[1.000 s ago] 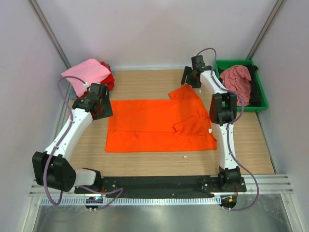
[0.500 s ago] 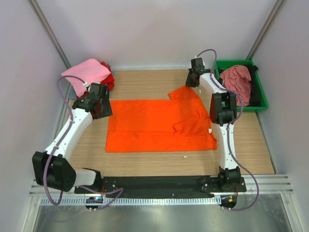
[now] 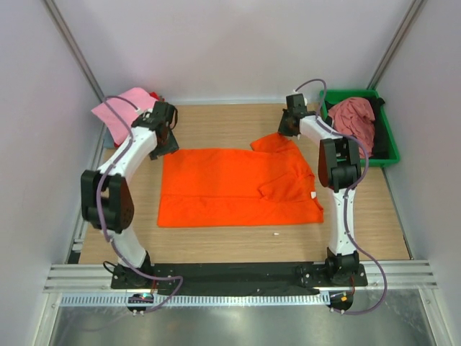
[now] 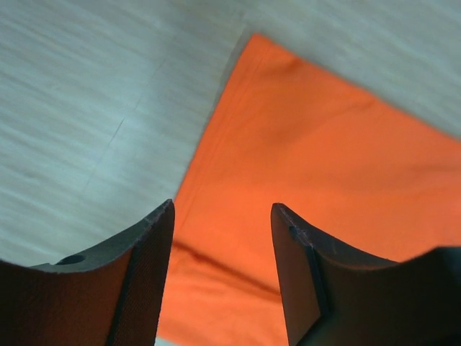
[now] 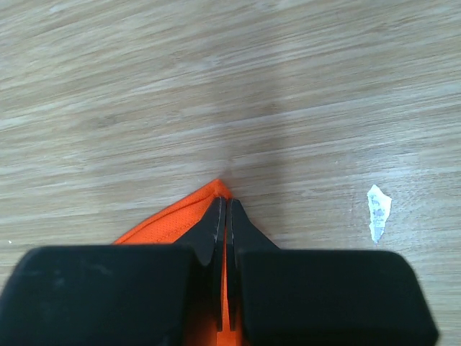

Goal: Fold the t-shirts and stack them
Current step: Fold the tshirt

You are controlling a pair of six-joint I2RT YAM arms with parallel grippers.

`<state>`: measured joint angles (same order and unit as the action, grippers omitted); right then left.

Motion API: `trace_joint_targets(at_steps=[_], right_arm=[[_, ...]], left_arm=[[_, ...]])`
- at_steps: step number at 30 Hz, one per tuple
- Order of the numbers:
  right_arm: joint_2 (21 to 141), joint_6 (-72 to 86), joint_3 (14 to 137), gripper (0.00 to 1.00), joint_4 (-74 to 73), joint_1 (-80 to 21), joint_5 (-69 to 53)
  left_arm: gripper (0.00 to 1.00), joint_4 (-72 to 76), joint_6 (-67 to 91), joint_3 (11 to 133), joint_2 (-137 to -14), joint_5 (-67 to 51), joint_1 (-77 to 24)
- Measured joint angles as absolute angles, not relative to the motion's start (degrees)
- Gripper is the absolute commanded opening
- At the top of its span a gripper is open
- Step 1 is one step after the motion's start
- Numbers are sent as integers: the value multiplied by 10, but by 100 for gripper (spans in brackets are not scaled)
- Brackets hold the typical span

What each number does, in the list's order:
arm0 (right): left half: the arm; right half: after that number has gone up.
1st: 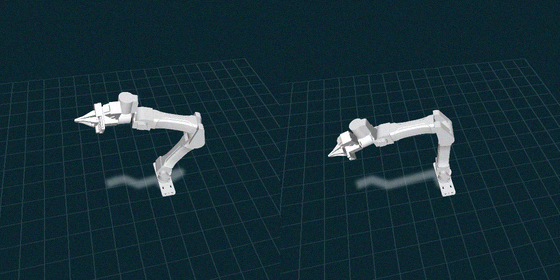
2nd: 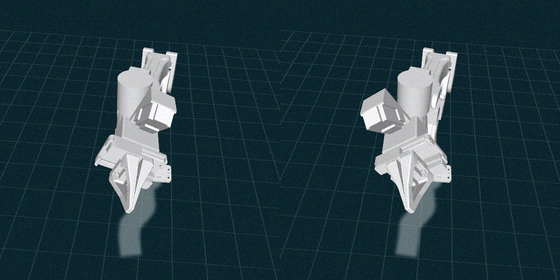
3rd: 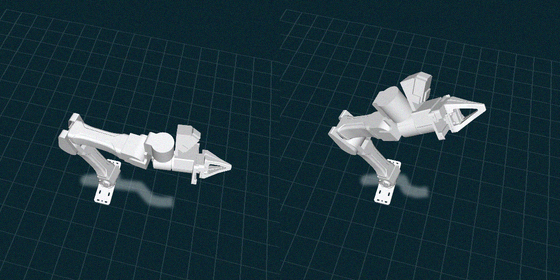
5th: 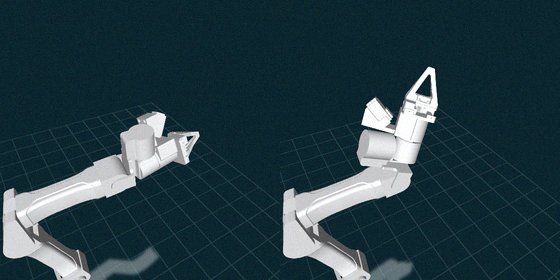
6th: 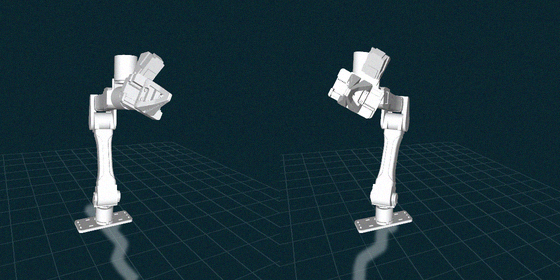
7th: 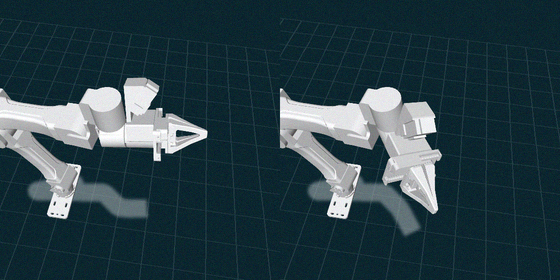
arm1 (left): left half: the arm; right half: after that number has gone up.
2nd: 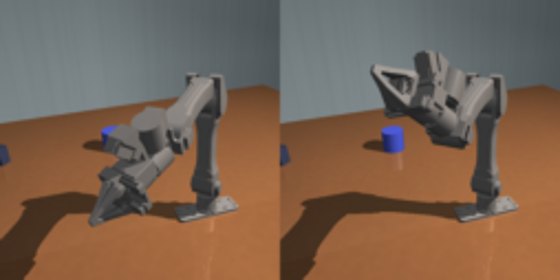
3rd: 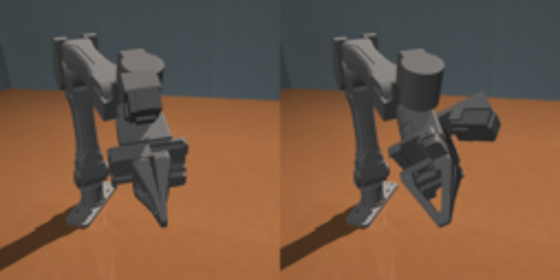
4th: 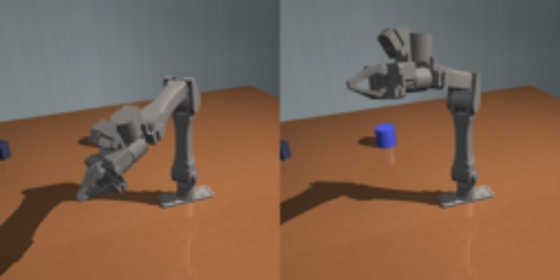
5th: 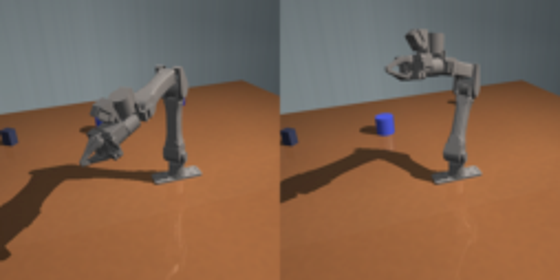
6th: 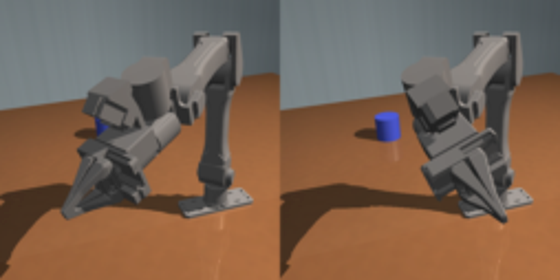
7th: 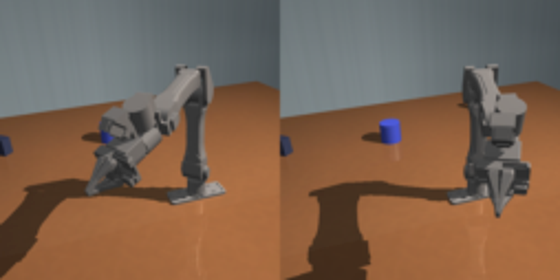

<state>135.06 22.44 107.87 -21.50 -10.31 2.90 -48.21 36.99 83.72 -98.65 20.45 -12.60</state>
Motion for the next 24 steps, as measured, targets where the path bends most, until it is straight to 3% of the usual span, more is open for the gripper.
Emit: trace_joint_targets(at_steps=[9, 24], right_arm=[[1340, 213, 1056, 1, -197, -103, 22], [1328, 213, 1033, 1, -182, -91, -12]], left_arm=[[53, -447, 391, 982, -1195, 227, -115], [51, -429, 388, 1060, -1290, 240, -96]])
